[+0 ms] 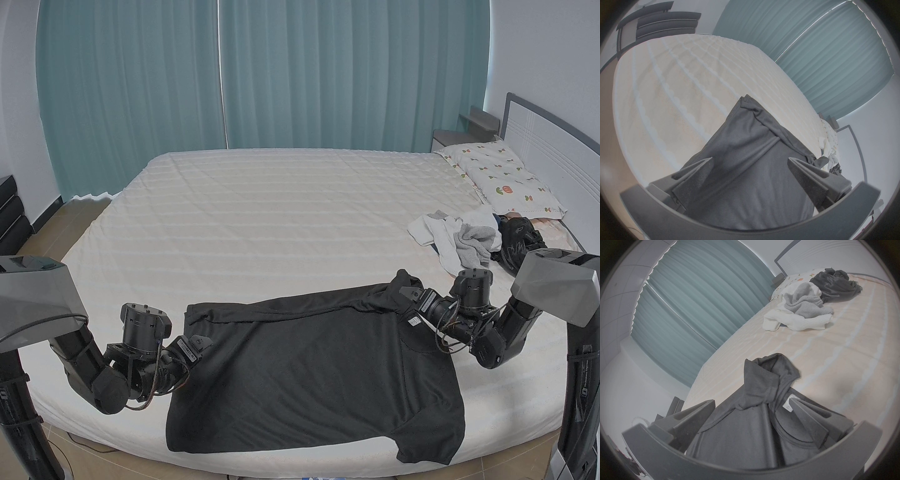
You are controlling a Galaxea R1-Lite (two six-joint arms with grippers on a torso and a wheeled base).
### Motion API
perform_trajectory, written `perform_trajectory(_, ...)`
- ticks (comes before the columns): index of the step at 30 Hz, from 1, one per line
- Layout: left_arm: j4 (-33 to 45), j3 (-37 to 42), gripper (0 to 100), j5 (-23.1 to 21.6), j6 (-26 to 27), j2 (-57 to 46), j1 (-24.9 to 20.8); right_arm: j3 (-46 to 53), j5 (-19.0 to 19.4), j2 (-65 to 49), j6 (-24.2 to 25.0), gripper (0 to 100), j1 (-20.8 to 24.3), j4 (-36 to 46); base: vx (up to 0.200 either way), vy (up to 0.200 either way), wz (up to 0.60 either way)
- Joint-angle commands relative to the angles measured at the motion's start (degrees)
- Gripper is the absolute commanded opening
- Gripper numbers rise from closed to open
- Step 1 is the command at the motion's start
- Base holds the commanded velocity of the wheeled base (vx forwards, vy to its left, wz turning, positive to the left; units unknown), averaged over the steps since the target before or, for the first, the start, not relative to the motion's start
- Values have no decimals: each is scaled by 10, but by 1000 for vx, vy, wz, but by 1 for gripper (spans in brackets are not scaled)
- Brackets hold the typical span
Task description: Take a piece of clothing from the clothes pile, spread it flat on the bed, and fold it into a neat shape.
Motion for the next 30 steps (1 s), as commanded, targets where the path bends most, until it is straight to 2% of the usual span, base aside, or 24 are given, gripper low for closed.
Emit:
perform_trajectory(1, -27, -4, 100, -1, -10, 6, 0, -105, -21, 57, 16, 100, 16, 69, 0, 0, 0)
perform_trajectory(4, -29, -3, 100, -4, -12, 12, -1, -128, -24, 71, 13, 100, 15, 85, 0, 0, 0)
perform_trajectory(9, -34, -3, 100, -4, -12, 31, -1, -194, -25, 89, 11, 100, 13, 161, 0, 0, 0)
perform_trajectory(18, -35, 0, 100, -1, -12, 38, -3, -268, -35, 130, 10, 100, 12, 207, 0, 0, 0)
perform_trajectory(19, -35, 0, 100, -1, -12, 38, -2, -269, -35, 130, 10, 0, 12, 208, 0, 0, 0)
perform_trajectory(21, -35, 0, 100, -1, -12, 38, -2, -287, -35, 132, 10, 0, 12, 230, 0, 0, 0)
perform_trajectory(30, -35, 3, 100, 0, -12, 43, -3, -295, -47, 113, 8, 0, 13, 227, 0, 0, 0)
